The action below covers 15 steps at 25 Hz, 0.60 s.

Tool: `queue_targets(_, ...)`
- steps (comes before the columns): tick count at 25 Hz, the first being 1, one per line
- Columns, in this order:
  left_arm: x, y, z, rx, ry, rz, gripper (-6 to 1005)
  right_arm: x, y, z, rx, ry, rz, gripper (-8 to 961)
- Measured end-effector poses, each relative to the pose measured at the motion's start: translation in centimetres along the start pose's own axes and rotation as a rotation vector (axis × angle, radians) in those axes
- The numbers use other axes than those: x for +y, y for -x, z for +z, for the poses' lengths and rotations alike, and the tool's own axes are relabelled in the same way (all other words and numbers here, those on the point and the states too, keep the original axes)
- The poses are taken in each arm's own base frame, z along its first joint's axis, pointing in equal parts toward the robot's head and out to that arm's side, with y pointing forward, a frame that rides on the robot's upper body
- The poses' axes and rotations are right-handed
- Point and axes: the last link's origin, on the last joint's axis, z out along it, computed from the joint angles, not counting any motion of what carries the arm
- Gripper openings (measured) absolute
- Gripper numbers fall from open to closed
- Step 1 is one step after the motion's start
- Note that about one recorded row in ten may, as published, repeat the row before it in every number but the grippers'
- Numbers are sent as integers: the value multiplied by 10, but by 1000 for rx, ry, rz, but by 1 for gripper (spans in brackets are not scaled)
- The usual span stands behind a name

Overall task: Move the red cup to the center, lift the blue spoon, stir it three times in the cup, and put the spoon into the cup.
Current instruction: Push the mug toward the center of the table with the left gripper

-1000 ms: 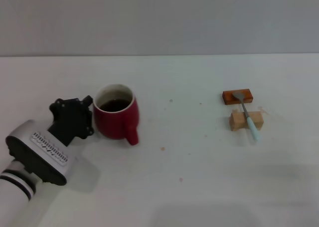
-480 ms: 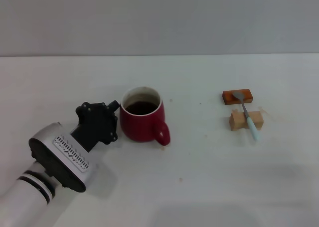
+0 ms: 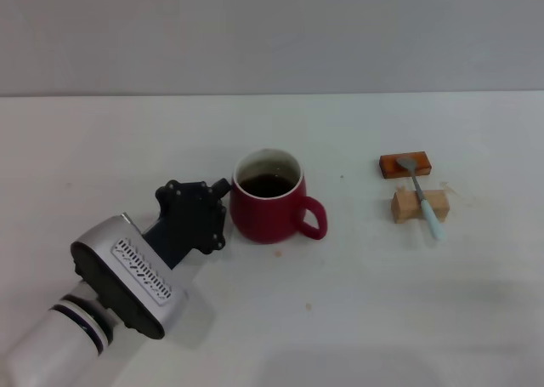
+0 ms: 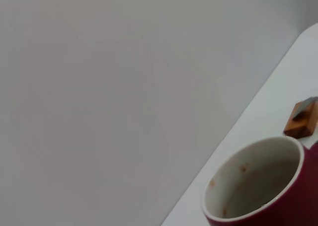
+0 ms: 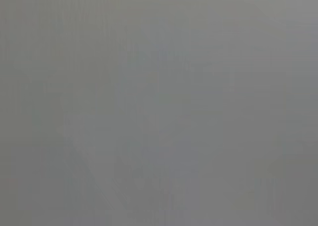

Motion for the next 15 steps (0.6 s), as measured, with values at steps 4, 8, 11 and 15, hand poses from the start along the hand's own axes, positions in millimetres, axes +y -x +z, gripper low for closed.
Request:
queue_targets(4,5,-4,1,16,20,4,36,0,0,0,0,0,0,696)
queue_targets(8,2,0,0,2,12,9,38,0,0,0,0,0,0,696)
queue_targets(11,-6,6,0,-23,-5,19,40,0,0,0,0,0,0,697)
queue_targets(15,-8,7,2,-25,-6,23,42,0,0,0,0,0,0,698)
